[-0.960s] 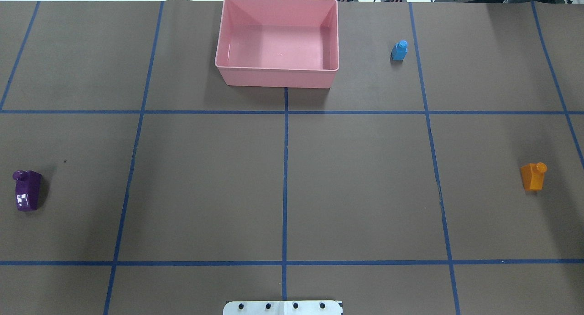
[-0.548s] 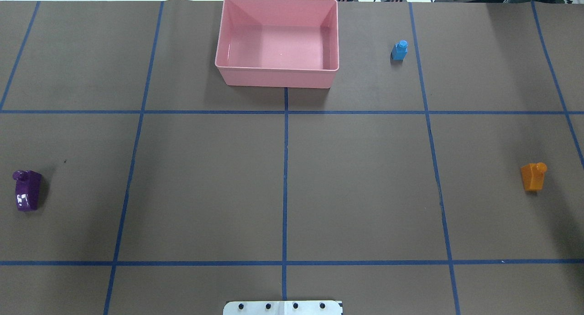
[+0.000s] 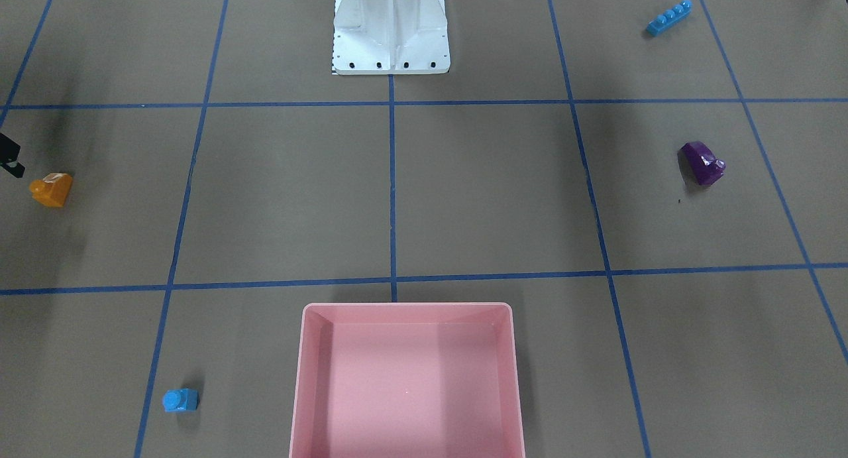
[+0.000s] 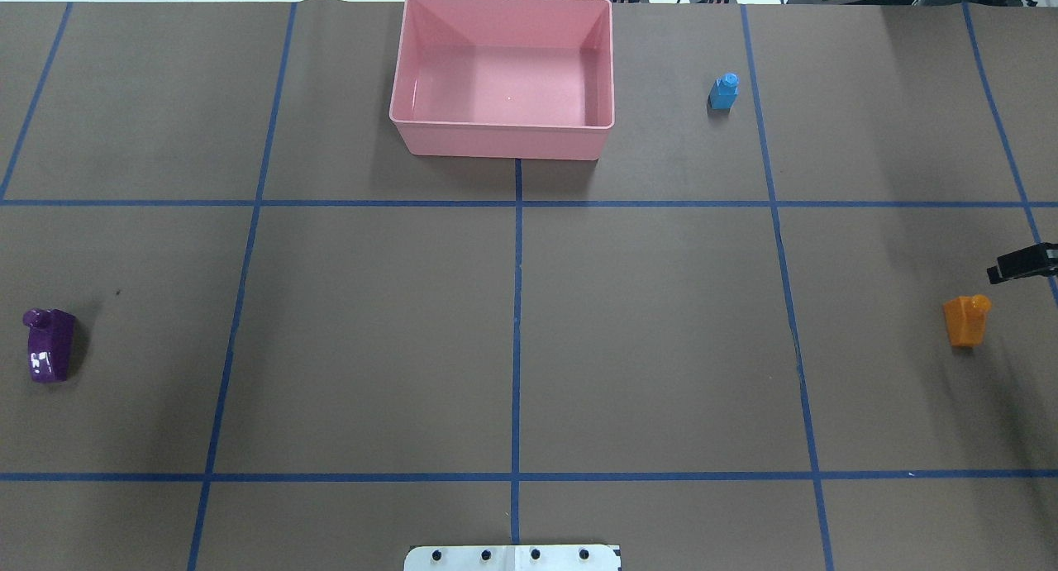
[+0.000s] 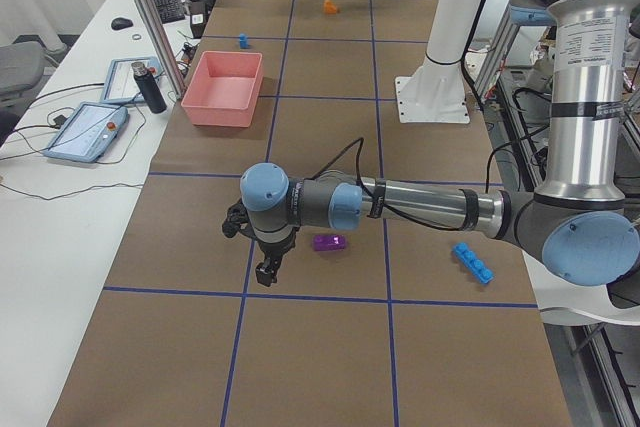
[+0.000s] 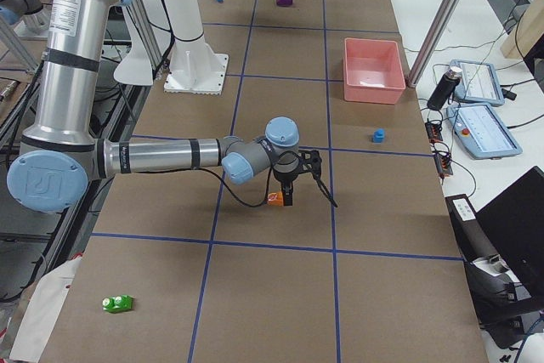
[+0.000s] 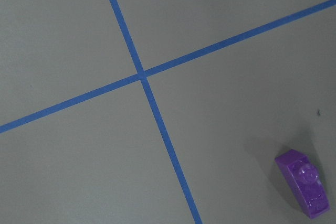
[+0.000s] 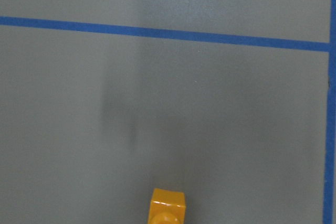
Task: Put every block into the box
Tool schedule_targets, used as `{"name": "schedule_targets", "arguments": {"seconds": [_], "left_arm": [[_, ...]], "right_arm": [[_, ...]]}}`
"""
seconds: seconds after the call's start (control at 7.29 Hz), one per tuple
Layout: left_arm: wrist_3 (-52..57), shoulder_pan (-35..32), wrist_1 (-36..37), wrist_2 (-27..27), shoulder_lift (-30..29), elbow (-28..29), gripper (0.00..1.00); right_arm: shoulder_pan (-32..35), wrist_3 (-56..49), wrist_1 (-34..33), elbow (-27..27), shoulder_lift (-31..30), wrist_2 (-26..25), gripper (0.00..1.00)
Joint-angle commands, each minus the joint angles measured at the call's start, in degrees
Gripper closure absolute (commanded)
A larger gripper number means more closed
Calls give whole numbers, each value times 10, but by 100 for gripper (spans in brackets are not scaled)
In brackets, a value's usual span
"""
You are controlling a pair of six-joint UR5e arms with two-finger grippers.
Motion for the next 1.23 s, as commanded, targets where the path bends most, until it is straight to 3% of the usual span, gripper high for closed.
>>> {"name": "schedule_targets", "arguments": {"seconds": [0.0,0.27,0.55,0.69,0.96,1.1], "left_arm": [[1,0,-1,-1,0,6,0],[1,1,-3,-1,0,7,0],[1,2,-4,-1,-1,7,0],[1,2,-4,-1,0,7,0],[2,2,-4,-1,0,7,0],[2,2,-4,-1,0,7,0]], "right_arm": [[-59,82,79,-31,0,-50,0],[-93,103,78,-33,-1,-87,6],[-101,107,76,-45,-1,-88,52],[-103,107,76,-46,-2,-87,64],[-104,107,74,-46,-2,-81,71],[-104,106,73,-41,-2,-80,87]]}}
